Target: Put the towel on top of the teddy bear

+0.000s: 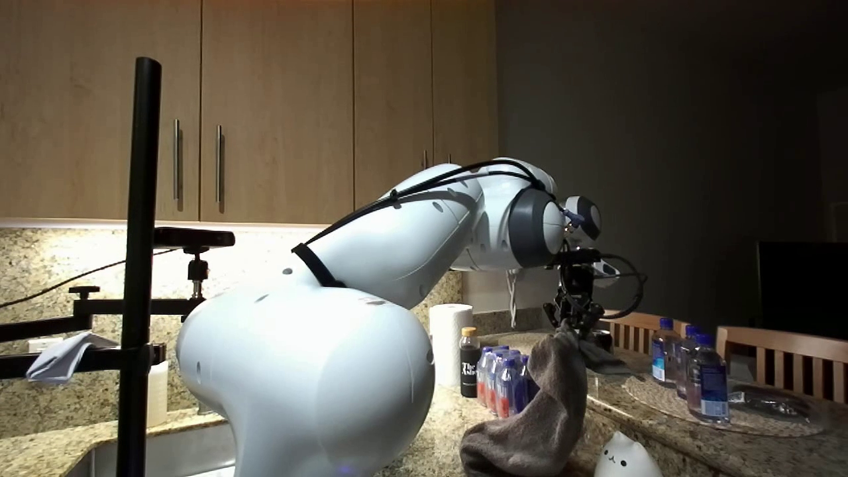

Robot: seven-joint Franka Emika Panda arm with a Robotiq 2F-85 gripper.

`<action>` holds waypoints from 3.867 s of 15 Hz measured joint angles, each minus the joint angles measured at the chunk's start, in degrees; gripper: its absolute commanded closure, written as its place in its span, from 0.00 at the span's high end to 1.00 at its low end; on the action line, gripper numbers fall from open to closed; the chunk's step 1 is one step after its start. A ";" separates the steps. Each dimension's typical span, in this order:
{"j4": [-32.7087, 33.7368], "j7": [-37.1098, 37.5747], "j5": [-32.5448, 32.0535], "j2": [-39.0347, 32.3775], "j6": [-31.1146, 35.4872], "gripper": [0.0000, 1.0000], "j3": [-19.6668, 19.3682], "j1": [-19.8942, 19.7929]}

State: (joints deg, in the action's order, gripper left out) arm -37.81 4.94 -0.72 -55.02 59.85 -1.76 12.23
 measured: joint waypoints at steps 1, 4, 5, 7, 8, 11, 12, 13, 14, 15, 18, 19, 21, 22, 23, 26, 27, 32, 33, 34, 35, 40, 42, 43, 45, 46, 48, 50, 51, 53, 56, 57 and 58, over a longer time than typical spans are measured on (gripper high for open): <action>0.96 0.04 0.00 0.01 -1.00 0.09 -0.23 -0.11; 3.49 0.13 0.00 0.02 -4.23 0.09 -1.07 -0.13; 4.24 0.13 0.00 0.03 -5.16 0.09 -1.40 -0.15; 5.55 0.13 0.00 0.03 -6.59 0.09 -2.22 -0.28; 6.14 0.13 0.00 0.03 -7.20 0.09 -2.59 -0.44; 7.99 -0.27 0.00 0.04 -9.44 0.09 -3.46 -1.48; 8.58 -1.03 -0.01 0.05 -10.03 0.09 -3.79 -1.96; 9.10 -2.52 -0.05 0.06 -10.26 0.09 -4.04 -2.59; 9.45 -4.37 -0.07 0.07 -10.32 0.09 -4.27 -3.30; 10.46 -6.51 -0.78 -0.19 -11.17 0.09 -4.12 -4.23; 14.62 -12.77 -3.40 -1.72 -14.03 0.09 -3.66 -7.14; 14.91 -14.58 -3.76 -1.96 -14.17 0.09 -3.86 -7.97; 14.52 -17.76 -4.04 -2.48 -14.11 0.09 -4.32 -9.49; 14.24 -19.43 -4.07 -3.05 -14.10 0.09 -4.40 -10.16; 13.82 -21.10 -4.07 -3.80 -14.10 0.09 -4.41 -10.69; 12.81 -23.98 -4.22 -6.91 -14.37 0.09 -4.21 -11.94; 13.35 -24.00 -4.28 -8.33 -14.69 0.09 -3.91 -12.34; 12.85 -23.49 -3.02 -12.24 -12.22 0.09 -3.10 -12.48; 12.85 -22.99 -2.44 -12.60 -11.30 0.09 -2.83 -12.39; 12.85 -22.16 -1.70 -12.85 -10.42 0.09 -2.60 -12.36; 12.85 -21.19 -1.03 -13.02 -9.69 0.09 -2.43 -12.39; 12.87 -11.89 5.15 -13.56 -4.18 0.09 -1.73 -13.89; 12.94 -7.57 6.85 -13.58 0.38 0.09 -1.61 -14.56; 12.98 -5.67 7.02 -13.60 3.11 0.09 -1.61 -14.75; 13.04 -2.49 6.98 -13.65 8.76 0.09 -2.13 -14.84; 13.05 -1.06 6.87 -13.66 11.37 0.09 -2.58 -14.81; 13.06 0.79 5.75 -13.66 15.46 0.09 -4.12 -14.51; 13.04 1.15 4.27 -13.66 16.36 0.09 -5.72 -14.24; 12.99 1.15 3.62 -13.66 16.32 0.09 -6.45 -14.25; 12.74 1.15 2.35 -13.67 15.60 0.09 -7.97 -14.45; 12.52 1.14 1.08 -13.69 12.64 0.09 -9.96 -15.01; 12.97 1.14 0.09 -13.91 10.93 0.09 -9.95 -15.38; 13.00 1.13 -0.20 -14.03 9.82 0.09 -10.16 -15.68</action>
State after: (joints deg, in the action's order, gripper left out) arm -24.82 6.08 -0.92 -69.05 69.67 -11.92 -3.45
